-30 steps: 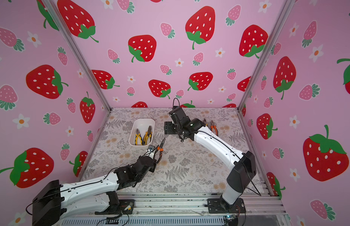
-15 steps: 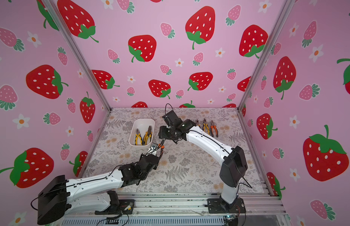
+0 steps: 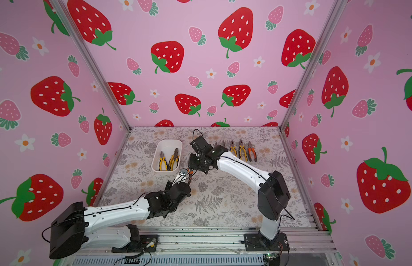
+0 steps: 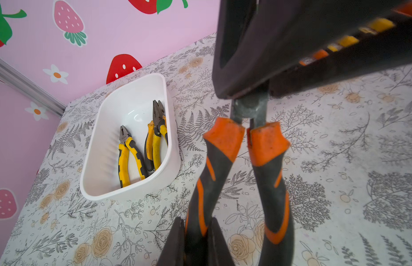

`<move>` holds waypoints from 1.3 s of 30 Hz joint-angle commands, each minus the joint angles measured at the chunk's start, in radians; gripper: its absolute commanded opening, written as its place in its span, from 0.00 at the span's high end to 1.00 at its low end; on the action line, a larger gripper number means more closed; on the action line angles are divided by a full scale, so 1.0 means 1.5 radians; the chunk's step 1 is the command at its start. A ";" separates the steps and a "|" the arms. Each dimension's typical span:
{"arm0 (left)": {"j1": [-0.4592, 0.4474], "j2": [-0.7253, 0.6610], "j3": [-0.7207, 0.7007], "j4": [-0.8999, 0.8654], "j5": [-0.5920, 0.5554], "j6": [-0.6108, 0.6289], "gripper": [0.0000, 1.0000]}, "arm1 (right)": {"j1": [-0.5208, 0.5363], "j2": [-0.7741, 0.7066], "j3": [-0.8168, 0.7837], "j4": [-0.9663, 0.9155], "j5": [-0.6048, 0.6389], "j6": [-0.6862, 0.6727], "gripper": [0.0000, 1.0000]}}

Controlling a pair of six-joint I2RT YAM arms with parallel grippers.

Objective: Take the pliers out of the storage box
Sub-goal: Place the pliers at the center of the board.

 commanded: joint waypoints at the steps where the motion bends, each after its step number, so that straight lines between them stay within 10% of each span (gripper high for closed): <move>1: -0.005 0.000 0.043 0.006 -0.056 -0.014 1.00 | 0.007 -0.019 -0.011 0.008 -0.005 0.011 0.62; 19: -0.059 0.027 0.048 0.049 -0.084 0.048 1.00 | 0.000 0.021 0.062 -0.031 -0.031 0.014 0.55; 39: -0.063 0.028 0.050 0.042 -0.095 0.043 0.96 | -0.002 -0.003 0.011 -0.015 -0.022 0.004 1.00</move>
